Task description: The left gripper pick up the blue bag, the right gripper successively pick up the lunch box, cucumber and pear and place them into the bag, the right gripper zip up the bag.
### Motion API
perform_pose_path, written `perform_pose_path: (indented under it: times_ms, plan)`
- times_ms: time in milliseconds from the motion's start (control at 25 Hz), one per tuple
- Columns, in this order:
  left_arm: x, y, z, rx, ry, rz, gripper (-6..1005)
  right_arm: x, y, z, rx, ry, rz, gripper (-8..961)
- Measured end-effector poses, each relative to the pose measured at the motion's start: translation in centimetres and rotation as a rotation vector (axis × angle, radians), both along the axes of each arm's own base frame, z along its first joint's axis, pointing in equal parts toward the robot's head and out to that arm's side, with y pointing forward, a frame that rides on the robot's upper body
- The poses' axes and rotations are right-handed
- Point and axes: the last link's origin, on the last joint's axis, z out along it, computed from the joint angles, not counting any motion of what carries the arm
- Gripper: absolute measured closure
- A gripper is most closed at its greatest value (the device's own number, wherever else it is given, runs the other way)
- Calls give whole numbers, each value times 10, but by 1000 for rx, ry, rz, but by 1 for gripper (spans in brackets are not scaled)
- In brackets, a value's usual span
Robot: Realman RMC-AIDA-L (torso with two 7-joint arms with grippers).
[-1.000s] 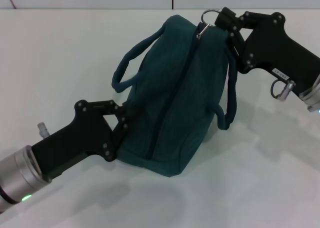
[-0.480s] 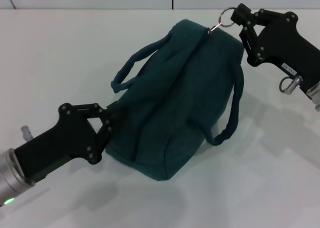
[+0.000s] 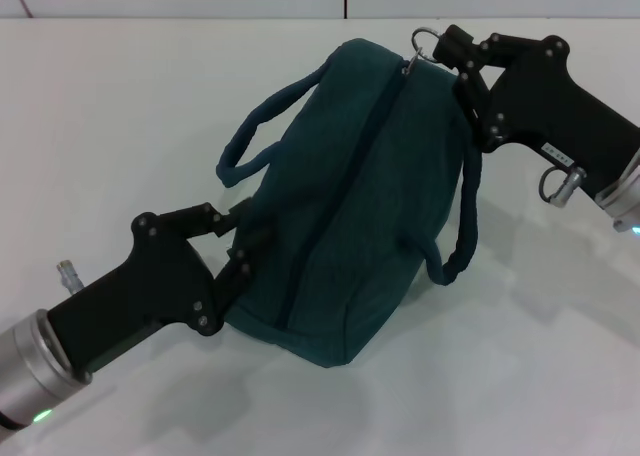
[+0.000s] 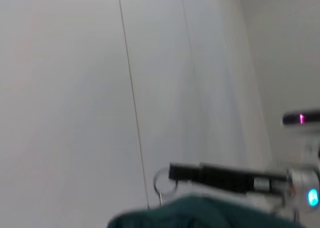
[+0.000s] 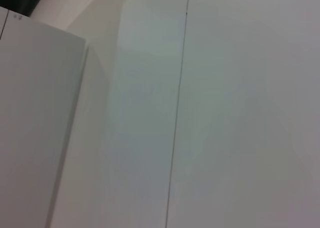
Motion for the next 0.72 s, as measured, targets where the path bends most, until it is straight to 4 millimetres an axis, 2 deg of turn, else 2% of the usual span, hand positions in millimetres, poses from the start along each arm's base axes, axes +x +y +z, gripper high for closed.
perform_pose_path:
  times_ms: [80,240,360,560,720]
  plan:
    - [4,-3,6,12,-84,3,897,0,-1,-1,-4,-2,3,936]
    - [7,-2,15,-1,-169,22,748,-1,-1,-2,-8,-4,8,936]
    - [11,9,26,-94,-238,40,634,-1,-1,-2,-10,-5,10,936]
    - [22,51,51,-315,-255,105,432,-2,-3,-4,-20,-9,17,936]
    - [39,85,58,-490,-181,166,243,-2,-4,-4,-20,-5,20,936]
